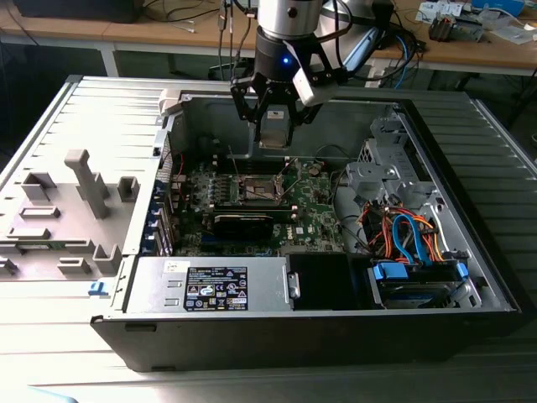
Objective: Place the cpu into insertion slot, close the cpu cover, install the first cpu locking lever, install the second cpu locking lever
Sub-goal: 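Place the cpu into insertion slot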
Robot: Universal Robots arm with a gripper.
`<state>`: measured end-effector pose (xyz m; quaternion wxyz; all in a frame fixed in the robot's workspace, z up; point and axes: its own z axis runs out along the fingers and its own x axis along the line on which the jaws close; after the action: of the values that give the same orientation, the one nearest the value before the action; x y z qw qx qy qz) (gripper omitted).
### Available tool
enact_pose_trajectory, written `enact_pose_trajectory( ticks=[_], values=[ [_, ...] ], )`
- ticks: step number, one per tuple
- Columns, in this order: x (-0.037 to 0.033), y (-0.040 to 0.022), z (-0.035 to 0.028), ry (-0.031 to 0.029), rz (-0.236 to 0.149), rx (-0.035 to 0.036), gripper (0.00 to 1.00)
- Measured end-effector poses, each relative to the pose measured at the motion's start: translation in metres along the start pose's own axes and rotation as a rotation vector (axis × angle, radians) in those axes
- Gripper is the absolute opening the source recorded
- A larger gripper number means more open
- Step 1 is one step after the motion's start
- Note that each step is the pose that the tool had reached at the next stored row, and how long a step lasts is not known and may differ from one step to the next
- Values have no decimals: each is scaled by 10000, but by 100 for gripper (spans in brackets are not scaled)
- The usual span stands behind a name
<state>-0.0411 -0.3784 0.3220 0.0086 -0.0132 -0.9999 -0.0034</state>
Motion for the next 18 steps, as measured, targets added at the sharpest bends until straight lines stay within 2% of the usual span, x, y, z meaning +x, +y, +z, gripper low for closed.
enact_pose_trajectory(
  ticks=[8,18],
  values=[
    [0,-3,14,-1,1,43,55],
    [-1,-12,30,-1,1,55,55]
  ],
)
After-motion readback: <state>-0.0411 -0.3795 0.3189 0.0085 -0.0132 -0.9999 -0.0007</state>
